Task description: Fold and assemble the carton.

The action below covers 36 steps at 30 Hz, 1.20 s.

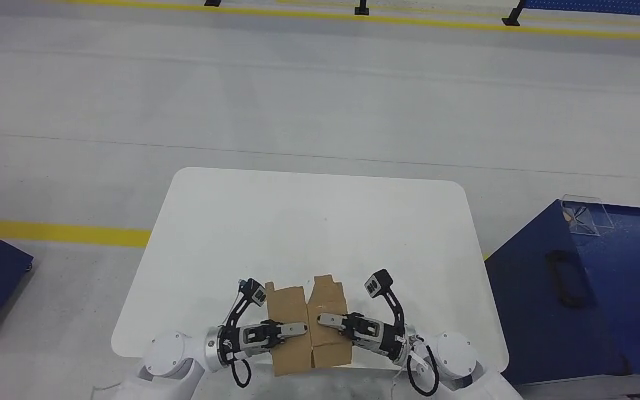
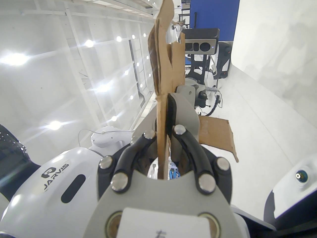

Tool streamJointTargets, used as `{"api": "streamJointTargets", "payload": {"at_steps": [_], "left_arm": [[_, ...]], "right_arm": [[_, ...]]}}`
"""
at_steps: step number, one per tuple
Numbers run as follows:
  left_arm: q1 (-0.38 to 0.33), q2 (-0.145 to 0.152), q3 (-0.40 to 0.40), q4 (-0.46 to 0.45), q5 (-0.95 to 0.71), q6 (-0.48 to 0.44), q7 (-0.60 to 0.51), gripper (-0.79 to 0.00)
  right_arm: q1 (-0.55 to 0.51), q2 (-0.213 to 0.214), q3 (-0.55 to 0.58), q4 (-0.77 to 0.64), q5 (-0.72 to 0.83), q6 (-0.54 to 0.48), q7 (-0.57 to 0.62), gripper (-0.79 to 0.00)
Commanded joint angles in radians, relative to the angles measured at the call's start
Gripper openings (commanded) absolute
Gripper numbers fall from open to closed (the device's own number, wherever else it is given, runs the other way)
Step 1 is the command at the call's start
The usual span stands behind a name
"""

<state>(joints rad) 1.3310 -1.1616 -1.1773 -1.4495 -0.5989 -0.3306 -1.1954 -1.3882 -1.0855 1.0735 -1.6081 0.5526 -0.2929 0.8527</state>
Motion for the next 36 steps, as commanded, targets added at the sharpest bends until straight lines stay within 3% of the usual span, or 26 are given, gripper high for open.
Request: {"api": "streamJointTargets", "payload": {"at_steps": [1, 22, 24, 27, 31, 36], "left_arm": [[0.000, 0.000, 0.000, 0.000, 0.000, 0.000, 0.000, -0.785], [0.000, 0.000, 0.000, 0.000, 0.000, 0.000, 0.000, -0.785], [0.000, -0.005, 0.002, 0.001, -0.008, -0.004, 0.082, -0.785], [-0.008, -0.025, 0.032, 0.027, -0.054, -0.123, 0.221, -0.785], [-0.033, -0.056, 0.075, 0.103, -0.089, -0.330, 0.363, -0.785], [-0.056, -0.094, 0.157, 0.157, -0.137, -0.488, 0.453, -0.785]], "right_arm": [[0.000, 0.000, 0.000, 0.000, 0.000, 0.000, 0.000, 0.000], [-0.001, 0.001, 0.005, -0.009, 0.005, 0.002, 0.005, 0.000], [0.000, 0.009, 0.059, 0.020, -0.011, -0.030, 0.001, 0.000], [-0.008, 0.022, 0.126, 0.043, -0.153, -0.100, -0.041, 0.000], [-0.025, 0.031, 0.188, 0.076, -0.116, -0.171, -0.019, 0.000], [-0.027, 0.035, 0.220, 0.079, -0.165, -0.218, -0.035, 0.000]]}}
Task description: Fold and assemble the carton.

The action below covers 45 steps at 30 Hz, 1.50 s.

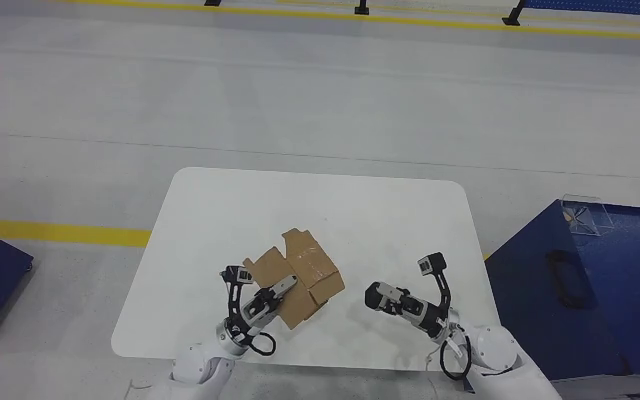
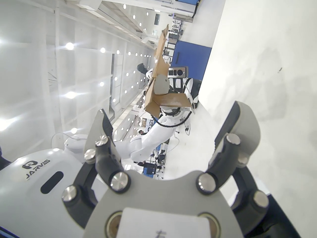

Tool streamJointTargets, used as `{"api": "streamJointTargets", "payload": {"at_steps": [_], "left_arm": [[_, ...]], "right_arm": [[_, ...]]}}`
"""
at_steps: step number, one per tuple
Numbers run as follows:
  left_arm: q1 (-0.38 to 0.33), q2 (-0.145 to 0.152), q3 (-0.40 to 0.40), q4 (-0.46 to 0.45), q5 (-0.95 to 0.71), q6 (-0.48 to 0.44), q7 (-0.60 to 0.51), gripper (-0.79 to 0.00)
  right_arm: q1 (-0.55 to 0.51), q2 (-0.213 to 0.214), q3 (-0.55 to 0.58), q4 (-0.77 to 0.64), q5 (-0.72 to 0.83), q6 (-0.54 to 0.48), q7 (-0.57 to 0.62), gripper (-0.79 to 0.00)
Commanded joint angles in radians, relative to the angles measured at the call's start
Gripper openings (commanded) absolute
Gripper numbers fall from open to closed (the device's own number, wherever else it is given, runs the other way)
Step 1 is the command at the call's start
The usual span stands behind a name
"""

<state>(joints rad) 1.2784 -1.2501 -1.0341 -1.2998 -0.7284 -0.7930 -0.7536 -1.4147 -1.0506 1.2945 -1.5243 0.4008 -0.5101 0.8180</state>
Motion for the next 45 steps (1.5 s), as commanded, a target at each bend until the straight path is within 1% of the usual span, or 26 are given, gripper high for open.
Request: {"api": "streamJointTargets", "payload": {"at_steps": [1, 8, 9, 12, 13, 15, 17, 19, 23, 26, 27, 28, 29, 33, 34, 36, 38, 42, 44, 45], "left_arm": [[-0.003, -0.005, 0.014, 0.007, -0.007, -0.026, 0.011, -0.785], [-0.003, -0.005, 0.014, 0.007, -0.007, -0.026, 0.011, -0.785], [-0.003, -0.005, 0.014, 0.007, -0.007, -0.026, 0.011, -0.785], [0.015, -0.010, 0.012, -0.021, -0.024, 0.002, 0.070, -0.785], [0.020, -0.012, 0.017, -0.032, -0.040, 0.011, 0.073, -0.785], [0.026, -0.017, 0.029, -0.048, -0.110, 0.035, 0.052, -0.785], [0.024, -0.021, 0.031, -0.051, -0.211, 0.062, 0.000, -0.785], [0.019, -0.024, 0.032, -0.035, -0.254, 0.071, -0.050, -0.785], [0.014, -0.035, 0.050, -0.016, -0.371, 0.132, -0.133, -0.785], [0.004, -0.045, 0.060, 0.007, -0.442, 0.190, -0.173, -0.785], [0.001, -0.048, 0.066, 0.016, -0.463, 0.218, -0.185, -0.785], [-0.005, -0.051, 0.068, 0.024, -0.476, 0.234, -0.195, -0.785], [-0.009, -0.053, 0.070, 0.029, -0.486, 0.241, -0.205, -0.785], [-0.013, -0.064, 0.082, 0.040, -0.526, 0.292, -0.241, -0.785], [-0.014, -0.066, 0.082, 0.042, -0.530, 0.300, -0.248, -0.785], [-0.014, -0.070, 0.086, 0.046, -0.540, 0.319, -0.258, -0.785], [-0.015, -0.074, 0.084, 0.050, -0.554, 0.336, -0.264, -0.785], [-0.024, -0.082, 0.084, 0.064, -0.549, 0.350, -0.263, -0.785], [-0.027, -0.085, 0.084, 0.069, -0.548, 0.355, -0.262, -0.785], [-0.028, -0.087, 0.084, 0.072, -0.546, 0.359, -0.262, -0.785]], "right_arm": [[-0.001, 0.000, -0.001, -0.005, -0.013, -0.001, 0.000, 0.000], [-0.003, -0.001, -0.007, -0.015, -0.012, -0.002, 0.000, 0.000], [-0.005, -0.002, -0.013, -0.025, -0.018, -0.016, -0.003, 0.000], [-0.010, -0.004, -0.029, -0.039, -0.101, -0.086, -0.016, 0.000], [-0.012, -0.005, -0.034, -0.041, -0.125, -0.105, -0.026, 0.000], [-0.016, -0.008, -0.046, -0.048, -0.144, -0.146, -0.042, 0.000], [-0.017, -0.011, -0.055, -0.041, -0.135, -0.175, -0.056, 0.000], [-0.008, -0.014, -0.064, -0.029, -0.130, -0.184, -0.066, 0.000], [0.029, -0.022, -0.095, 0.004, -0.186, -0.193, -0.087, 0.000], [0.051, -0.027, -0.126, 0.014, -0.175, -0.208, -0.069, 0.000], [0.057, -0.028, -0.134, 0.011, -0.179, -0.215, -0.056, -0.040], [0.061, -0.028, -0.136, 0.010, -0.187, -0.221, -0.051, -0.197], [0.063, -0.028, -0.137, 0.008, -0.204, -0.227, -0.054, -0.225], [0.061, -0.030, -0.147, -0.010, -0.249, -0.226, -0.075, -0.237], [0.062, -0.030, -0.149, -0.012, -0.254, -0.223, -0.078, -0.256], [0.067, -0.032, -0.154, -0.014, -0.262, -0.220, -0.084, -0.314], [0.072, -0.033, -0.161, -0.017, -0.269, -0.218, -0.089, -0.416], [0.081, -0.035, -0.171, -0.017, -0.279, -0.219, -0.095, -0.465], [0.085, -0.035, -0.173, -0.016, -0.280, -0.219, -0.097, -0.517], [0.087, -0.035, -0.173, -0.016, -0.279, -0.220, -0.096, -0.646]]}}
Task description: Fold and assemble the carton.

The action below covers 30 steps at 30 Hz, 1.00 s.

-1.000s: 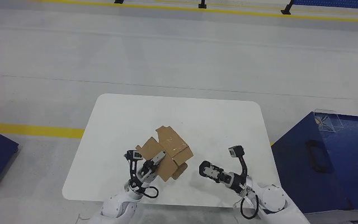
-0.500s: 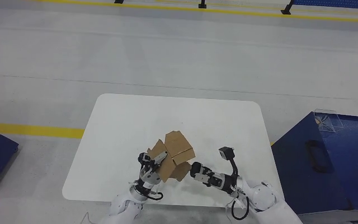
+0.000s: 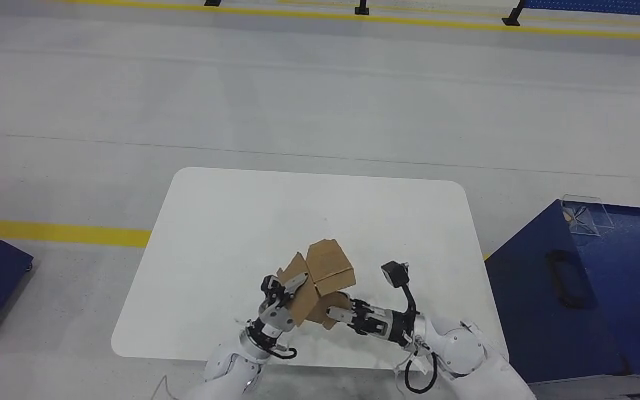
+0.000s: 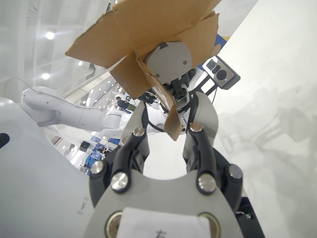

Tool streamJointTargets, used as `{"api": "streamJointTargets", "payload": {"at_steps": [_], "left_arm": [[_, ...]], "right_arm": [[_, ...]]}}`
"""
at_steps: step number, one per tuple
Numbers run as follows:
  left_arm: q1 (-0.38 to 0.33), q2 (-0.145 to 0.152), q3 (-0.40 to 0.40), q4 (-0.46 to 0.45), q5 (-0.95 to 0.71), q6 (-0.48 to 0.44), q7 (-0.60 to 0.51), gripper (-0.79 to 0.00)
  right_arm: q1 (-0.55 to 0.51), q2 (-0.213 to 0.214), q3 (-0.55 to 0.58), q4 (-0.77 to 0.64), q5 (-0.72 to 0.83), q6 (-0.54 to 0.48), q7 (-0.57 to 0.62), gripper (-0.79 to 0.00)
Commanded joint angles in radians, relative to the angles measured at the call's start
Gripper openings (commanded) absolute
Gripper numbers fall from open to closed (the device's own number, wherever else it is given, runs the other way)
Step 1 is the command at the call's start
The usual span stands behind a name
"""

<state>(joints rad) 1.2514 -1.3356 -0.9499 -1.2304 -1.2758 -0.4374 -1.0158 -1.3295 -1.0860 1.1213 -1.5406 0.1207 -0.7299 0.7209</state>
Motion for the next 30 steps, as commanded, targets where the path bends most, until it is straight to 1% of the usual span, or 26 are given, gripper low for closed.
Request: {"api": "streamJointTargets", "payload": {"at_steps": [1, 4, 5, 6, 7, 11, 14, 16, 17, 18, 19, 21, 23, 24, 26, 27, 29, 30], "left_arm": [[-0.004, -0.003, -0.002, 0.005, 0.002, 0.007, 0.000, -0.785], [-0.011, -0.008, -0.006, 0.017, 0.005, 0.014, 0.006, -0.785], [-0.013, -0.010, -0.007, 0.022, 0.006, 0.015, 0.011, -0.736], [-0.013, -0.012, -0.010, 0.024, 0.001, 0.013, 0.017, -0.342], [-0.016, -0.013, -0.011, 0.030, 0.006, 0.017, 0.020, 0.000], [-0.017, -0.013, -0.037, 0.056, 0.025, -0.002, 0.026, 0.000], [-0.008, -0.005, -0.102, 0.090, 0.026, -0.061, 0.049, 0.000], [0.000, 0.003, -0.160, 0.128, 0.056, -0.152, 0.082, 0.000], [0.002, 0.008, -0.199, 0.161, 0.088, -0.247, 0.124, 0.000], [0.005, 0.010, -0.218, 0.180, 0.128, -0.319, 0.164, 0.000], [0.006, 0.010, -0.229, 0.190, 0.156, -0.358, 0.197, 0.000], [0.008, 0.013, -0.249, 0.202, 0.188, -0.372, 0.235, 0.000], [0.003, 0.018, -0.284, 0.233, 0.266, -0.453, 0.292, 0.000], [0.001, 0.019, -0.292, 0.241, 0.299, -0.475, 0.327, 0.000], [0.003, 0.015, -0.293, 0.233, 0.316, -0.460, 0.389, 0.000], [0.007, 0.013, -0.292, 0.213, 0.307, -0.448, 0.395, 0.000], [0.020, 0.013, -0.293, 0.186, 0.302, -0.432, 0.372, 0.000], [0.025, 0.014, -0.296, 0.174, 0.307, -0.439, 0.355, 0.000]], "right_arm": [[0.003, 0.000, 0.001, 0.001, 0.004, 0.002, 0.001, -0.785], [0.006, 0.001, 0.004, 0.001, 0.020, 0.007, 0.003, -0.785], [0.007, 0.002, 0.006, 0.001, 0.025, 0.009, 0.006, -0.785], [0.008, 0.003, 0.008, 0.001, 0.027, 0.010, 0.009, -0.785], [0.008, 0.003, 0.009, 0.000, 0.032, 0.014, 0.012, -0.785], [0.009, 0.006, 0.018, -0.008, 0.060, 0.034, 0.025, -0.785], [0.008, 0.009, 0.032, -0.021, 0.076, 0.060, 0.033, -0.785], [0.006, 0.013, 0.045, -0.033, 0.073, 0.080, 0.040, -0.785], [0.005, 0.015, 0.053, -0.040, 0.061, 0.096, 0.043, -0.785], [0.003, 0.017, 0.060, -0.050, 0.048, 0.112, 0.048, -0.785], [0.003, 0.020, 0.068, -0.063, 0.025, 0.125, 0.056, -0.785], [-0.002, 0.027, 0.086, -0.090, -0.048, 0.140, 0.071, -0.785], [-0.014, 0.032, 0.095, -0.123, -0.091, 0.151, 0.090, -0.785], [-0.017, 0.035, 0.100, -0.137, -0.105, 0.163, 0.106, -0.785], [-0.023, 0.039, 0.107, -0.166, -0.136, 0.174, 0.129, -0.785], [-0.025, 0.041, 0.104, -0.180, -0.147, 0.182, 0.152, -0.785], [-0.025, 0.046, 0.108, -0.204, -0.194, 0.205, 0.175, -0.785], [-0.026, 0.047, 0.107, -0.218, -0.227, 0.218, 0.182, -0.785]]}}
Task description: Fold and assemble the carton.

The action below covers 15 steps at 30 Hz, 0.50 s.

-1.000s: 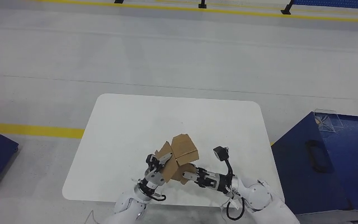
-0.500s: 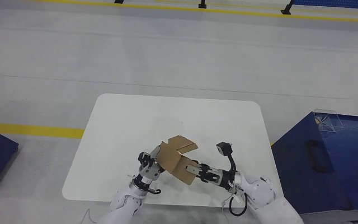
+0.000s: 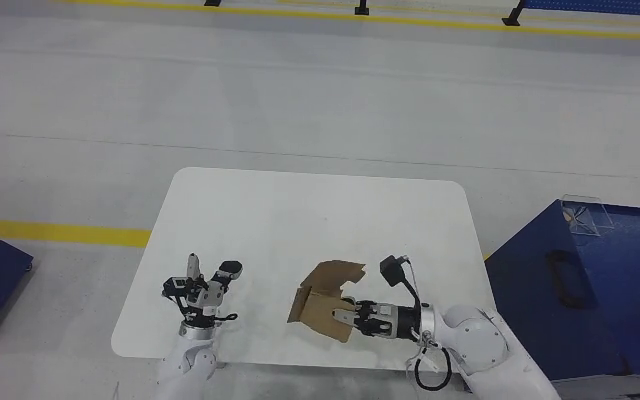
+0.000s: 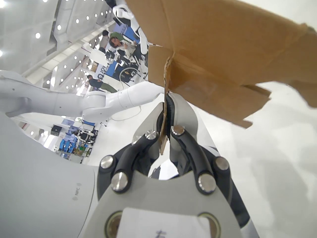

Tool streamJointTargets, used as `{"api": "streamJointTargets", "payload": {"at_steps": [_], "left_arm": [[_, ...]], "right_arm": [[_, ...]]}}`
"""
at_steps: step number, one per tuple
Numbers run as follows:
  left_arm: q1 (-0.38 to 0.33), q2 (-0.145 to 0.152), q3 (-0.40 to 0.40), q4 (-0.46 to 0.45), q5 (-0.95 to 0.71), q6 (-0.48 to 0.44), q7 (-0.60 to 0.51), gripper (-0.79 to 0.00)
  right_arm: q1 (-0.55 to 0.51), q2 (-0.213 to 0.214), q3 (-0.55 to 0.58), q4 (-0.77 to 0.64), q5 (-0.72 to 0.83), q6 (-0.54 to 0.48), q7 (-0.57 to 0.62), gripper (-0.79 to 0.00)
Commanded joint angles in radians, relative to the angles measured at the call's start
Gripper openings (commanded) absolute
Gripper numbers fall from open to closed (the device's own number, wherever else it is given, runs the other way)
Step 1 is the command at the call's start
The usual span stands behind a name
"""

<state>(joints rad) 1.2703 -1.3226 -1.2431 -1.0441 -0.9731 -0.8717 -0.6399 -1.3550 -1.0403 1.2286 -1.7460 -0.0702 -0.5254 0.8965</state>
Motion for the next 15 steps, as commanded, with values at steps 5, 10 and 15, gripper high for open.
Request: {"api": "streamJointTargets", "payload": {"at_steps": [5, 10, 15], "left_arm": [[0.019, 0.005, -0.019, -0.035, 0.126, -0.084, -0.044, 0.000], [0.044, 0.000, 0.005, -0.126, 0.198, -0.103, -0.039, 0.000], [0.058, -0.003, 0.019, -0.175, 0.271, -0.141, -0.046, 0.000]], "right_arm": [[-0.022, 0.013, 0.011, -0.100, -0.147, 0.078, 0.058, -0.785], [-0.063, 0.027, 0.061, -0.182, -0.180, 0.114, 0.076, -0.785], [-0.079, 0.031, 0.078, -0.202, -0.140, 0.131, 0.090, -0.785]]}}
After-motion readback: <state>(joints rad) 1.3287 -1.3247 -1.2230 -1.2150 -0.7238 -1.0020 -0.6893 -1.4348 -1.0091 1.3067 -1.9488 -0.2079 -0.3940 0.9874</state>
